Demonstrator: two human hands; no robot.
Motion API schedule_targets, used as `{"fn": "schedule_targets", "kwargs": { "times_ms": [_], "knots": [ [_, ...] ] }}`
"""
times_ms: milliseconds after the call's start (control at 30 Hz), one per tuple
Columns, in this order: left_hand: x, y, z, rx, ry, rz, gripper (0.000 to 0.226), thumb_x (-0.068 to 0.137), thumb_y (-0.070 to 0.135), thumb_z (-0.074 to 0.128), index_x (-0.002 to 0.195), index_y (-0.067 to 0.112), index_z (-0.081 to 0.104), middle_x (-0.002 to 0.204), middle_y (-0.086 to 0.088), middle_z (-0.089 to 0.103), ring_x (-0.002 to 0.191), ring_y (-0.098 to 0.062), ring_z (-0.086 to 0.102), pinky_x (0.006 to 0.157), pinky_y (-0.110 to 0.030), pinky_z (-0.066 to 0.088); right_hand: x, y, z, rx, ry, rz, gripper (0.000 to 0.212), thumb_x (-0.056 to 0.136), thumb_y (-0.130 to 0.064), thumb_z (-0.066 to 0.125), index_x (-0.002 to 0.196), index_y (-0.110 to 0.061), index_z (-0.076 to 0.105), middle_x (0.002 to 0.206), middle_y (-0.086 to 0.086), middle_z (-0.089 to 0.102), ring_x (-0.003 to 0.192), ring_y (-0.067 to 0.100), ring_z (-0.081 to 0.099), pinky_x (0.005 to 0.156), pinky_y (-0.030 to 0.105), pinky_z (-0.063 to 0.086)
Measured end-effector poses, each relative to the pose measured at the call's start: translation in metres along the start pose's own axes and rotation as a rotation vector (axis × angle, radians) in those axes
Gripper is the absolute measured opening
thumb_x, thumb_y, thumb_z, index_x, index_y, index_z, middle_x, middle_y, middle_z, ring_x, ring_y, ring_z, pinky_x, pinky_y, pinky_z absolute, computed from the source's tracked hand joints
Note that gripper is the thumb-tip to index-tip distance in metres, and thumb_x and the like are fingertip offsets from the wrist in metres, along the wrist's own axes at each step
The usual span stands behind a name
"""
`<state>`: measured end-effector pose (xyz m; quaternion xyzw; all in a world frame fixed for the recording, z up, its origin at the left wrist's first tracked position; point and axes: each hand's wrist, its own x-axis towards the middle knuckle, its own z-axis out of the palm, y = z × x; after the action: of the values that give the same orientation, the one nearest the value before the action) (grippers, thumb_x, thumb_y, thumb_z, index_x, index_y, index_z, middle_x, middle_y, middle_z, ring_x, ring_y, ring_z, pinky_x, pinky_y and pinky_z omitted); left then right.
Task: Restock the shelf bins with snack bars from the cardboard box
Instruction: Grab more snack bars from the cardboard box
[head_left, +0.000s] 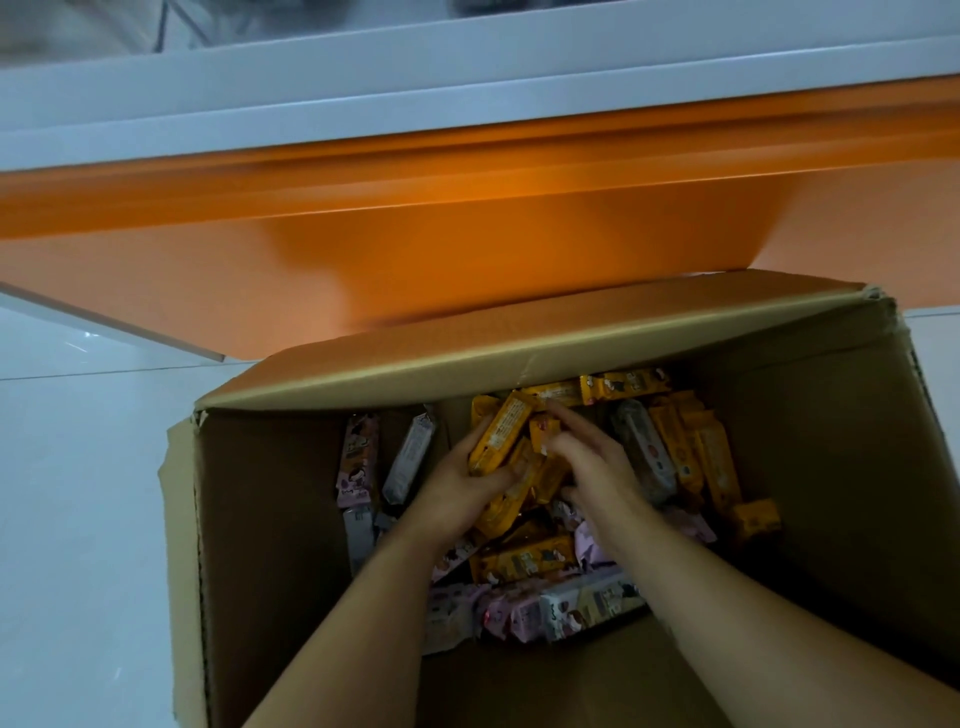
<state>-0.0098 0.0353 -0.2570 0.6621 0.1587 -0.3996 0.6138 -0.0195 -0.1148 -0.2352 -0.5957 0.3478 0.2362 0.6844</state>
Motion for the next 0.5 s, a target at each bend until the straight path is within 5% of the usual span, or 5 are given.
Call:
{"fn": "schedule_targets", "kwargs": {
  "times_ms": [100, 233, 367, 500],
  "knots": [
    [0.000, 0.001, 0.000, -0.059, -0.008, -0.081, 0.043, 0.095, 0.026, 0.054, 0.130, 0.050, 0.044, 0.120, 0.009, 0.063, 0.110, -0.014, 0.060, 0.101, -0.041, 0.046, -0.002, 0.002, 0.001, 0.267, 0.124, 0.119, 0.021, 0.095, -0.025, 0.051, 0.104, -0.027, 0.069, 0.112, 0.002, 0.066, 0.102, 0.018, 0.061, 0.093, 0.042, 0.048],
    [-0.001, 0.005, 0.001, -0.091, -0.058, -0.132, 0.048, 0.094, 0.052, 0.037, 0.142, 0.049, 0.031, 0.144, 0.005, 0.044, 0.132, -0.021, 0.042, 0.112, -0.051, 0.030, -0.001, 0.009, 0.009, 0.102, 0.218, 0.066, 0.016, 0.088, -0.017, 0.066, 0.103, -0.024, 0.066, 0.118, 0.006, 0.065, 0.105, 0.021, 0.062, 0.096, 0.043, 0.049],
    [-0.001, 0.008, 0.002, -0.124, -0.051, -0.130, 0.044, 0.103, 0.029, 0.034, 0.145, 0.037, 0.031, 0.151, 0.003, 0.035, 0.136, -0.019, 0.036, 0.113, -0.043, 0.030, 0.005, 0.017, 0.012, 0.028, 0.317, 0.110, 0.077, 0.072, -0.025, 0.082, 0.137, -0.021, 0.042, 0.136, 0.008, 0.048, 0.120, 0.027, 0.051, 0.101, 0.046, 0.045],
    [-0.005, 0.002, -0.002, -0.213, -0.027, -0.119, 0.052, 0.097, 0.026, 0.051, 0.144, 0.042, 0.033, 0.151, 0.006, 0.034, 0.136, -0.018, 0.036, 0.113, -0.042, 0.030, 0.009, 0.022, 0.010, -0.028, 0.312, 0.163, 0.099, 0.062, -0.034, 0.087, 0.144, -0.017, 0.033, 0.142, 0.009, 0.042, 0.124, 0.031, 0.047, 0.102, 0.045, 0.042]
  ]
}}
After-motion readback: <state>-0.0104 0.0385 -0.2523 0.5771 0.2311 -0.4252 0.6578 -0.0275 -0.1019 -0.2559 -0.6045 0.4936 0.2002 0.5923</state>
